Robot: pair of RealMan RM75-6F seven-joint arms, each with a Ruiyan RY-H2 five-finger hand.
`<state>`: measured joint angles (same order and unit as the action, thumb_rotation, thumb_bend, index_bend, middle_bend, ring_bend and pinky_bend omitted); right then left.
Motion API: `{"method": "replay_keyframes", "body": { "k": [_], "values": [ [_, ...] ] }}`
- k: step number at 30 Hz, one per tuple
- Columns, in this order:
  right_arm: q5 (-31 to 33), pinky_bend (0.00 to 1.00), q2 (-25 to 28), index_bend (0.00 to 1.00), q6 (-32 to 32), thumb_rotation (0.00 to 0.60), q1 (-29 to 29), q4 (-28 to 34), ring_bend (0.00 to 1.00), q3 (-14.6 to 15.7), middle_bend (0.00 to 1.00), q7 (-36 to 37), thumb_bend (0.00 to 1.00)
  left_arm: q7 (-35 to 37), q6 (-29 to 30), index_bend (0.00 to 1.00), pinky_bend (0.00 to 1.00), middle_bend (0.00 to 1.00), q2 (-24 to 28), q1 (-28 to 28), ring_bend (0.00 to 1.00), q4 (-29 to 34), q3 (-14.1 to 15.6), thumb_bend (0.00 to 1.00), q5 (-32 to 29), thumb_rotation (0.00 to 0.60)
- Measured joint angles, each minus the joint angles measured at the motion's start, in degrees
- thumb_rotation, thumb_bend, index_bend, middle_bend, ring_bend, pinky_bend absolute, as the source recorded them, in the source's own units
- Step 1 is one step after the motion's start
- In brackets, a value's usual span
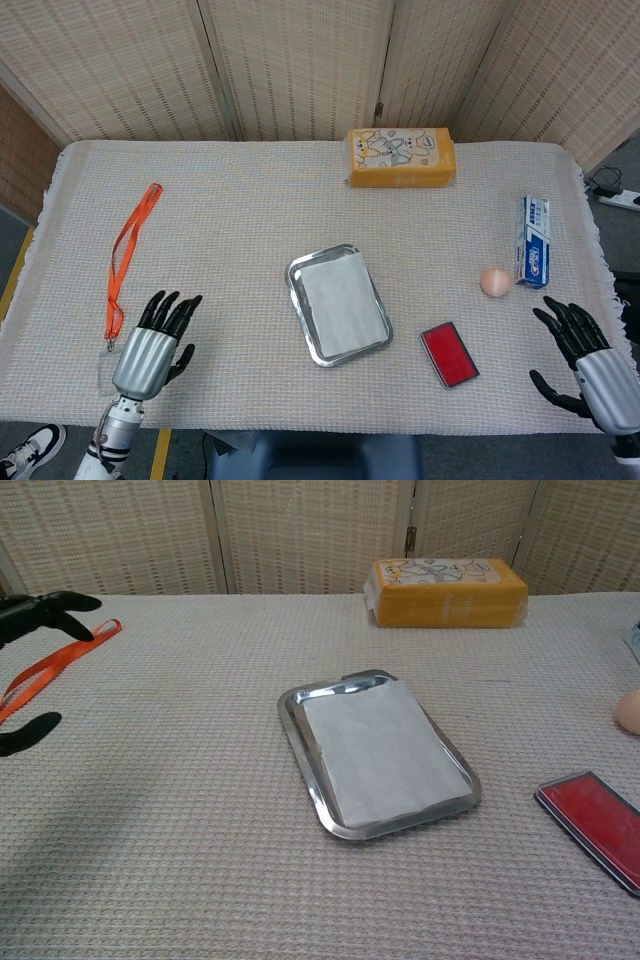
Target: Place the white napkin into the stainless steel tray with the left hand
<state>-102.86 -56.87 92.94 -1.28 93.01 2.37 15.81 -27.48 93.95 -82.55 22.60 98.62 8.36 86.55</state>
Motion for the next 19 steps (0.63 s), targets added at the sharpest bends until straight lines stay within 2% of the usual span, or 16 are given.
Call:
{"method": "replay_keyframes", "body": {
  "k": [7,12,15,19],
  "values": [
    [2.2,0.0,-2.88,0.0,-4.48,0.6,-1.7,0.9,0.0,-0.43,0.0,-6.4,0.4,11.88,2.05,0.06,0.1,0.22,6.08,-5.7,0.11,-5.45,0.68,0.4,-0.16,0.6],
    [3.38,0.0,-4.22,0.0,-5.2,0.6,-2.14,0.98,0.0,-0.99,0.0,-9.16,0.4,11.41,3.04,0.04,0.09,0.22,6.42,-8.68,0.09,-10.81,0.24,0.36,-0.26,0.6],
    [4.08,0.0,-4.81,0.0,-5.7,0.6,-2.35,0.98,0.0,-1.16,0.0,-10.2,0.4,9.98,3.37,0.04,0.08,0.22,6.51,-9.58,0.09,-11.01,-0.75,0.36,-0.13,0.6],
    [4.59,0.0,-5.03,0.0,-6.02,0.6,-2.53,0.97,0.0,-1.22,0.0,-10.51,0.4,11.51,3.02,0.03,0.08,0.21,7.12,-10.7,0.09,-11.0,-2.45,0.36,0.1,0.6]
  ]
}}
